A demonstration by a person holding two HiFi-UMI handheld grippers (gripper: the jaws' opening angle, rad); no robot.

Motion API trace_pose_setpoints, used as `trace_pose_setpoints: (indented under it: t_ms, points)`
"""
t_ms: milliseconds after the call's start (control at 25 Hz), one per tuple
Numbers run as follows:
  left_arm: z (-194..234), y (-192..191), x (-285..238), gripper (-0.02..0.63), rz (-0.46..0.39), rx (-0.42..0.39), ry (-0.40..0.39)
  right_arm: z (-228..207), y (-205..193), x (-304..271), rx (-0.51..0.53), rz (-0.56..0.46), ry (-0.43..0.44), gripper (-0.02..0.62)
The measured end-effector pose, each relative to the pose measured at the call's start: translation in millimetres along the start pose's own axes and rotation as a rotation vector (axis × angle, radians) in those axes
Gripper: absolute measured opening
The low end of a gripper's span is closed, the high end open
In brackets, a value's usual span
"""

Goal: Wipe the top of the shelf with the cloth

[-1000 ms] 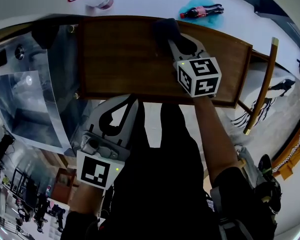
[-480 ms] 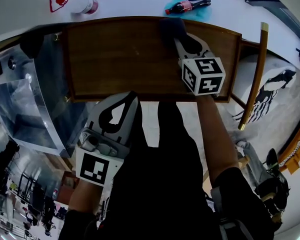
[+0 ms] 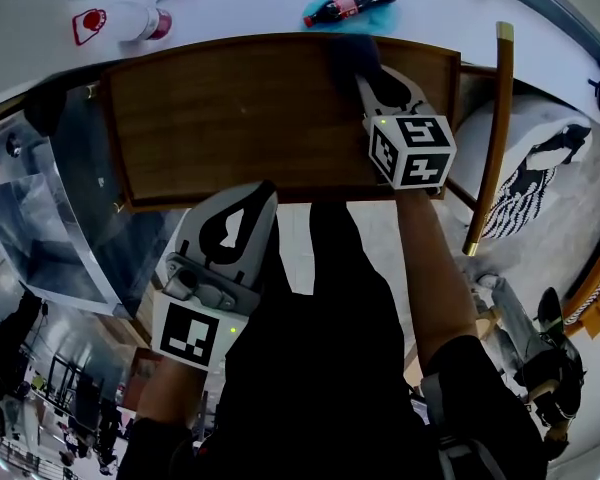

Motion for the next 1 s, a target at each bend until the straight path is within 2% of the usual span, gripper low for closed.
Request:
trace_pose_setpoints:
  t_ms: [520, 1000]
  points:
    - [-26.6, 8.7, -28.2, 0.020, 0.000, -0.017, -0.042, -50.1, -1.6, 26.0, -0.045, -0.018, -0.090, 0.067]
    - [-33.4, 8.6, -28.3, 0.020, -0.003, -0.013, -0.044, -66.4, -2.9, 36.8, -0.045, -0.015, -0.149, 0.067]
Point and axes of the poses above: the fingertips, and each gripper's own axes: x backward along the fingers, z to its left, y out of its top, the point moved 8 cm from there along x, backward along the fingers, and after that the axes turned 7 degrees about -x, right-handed, at the moved point
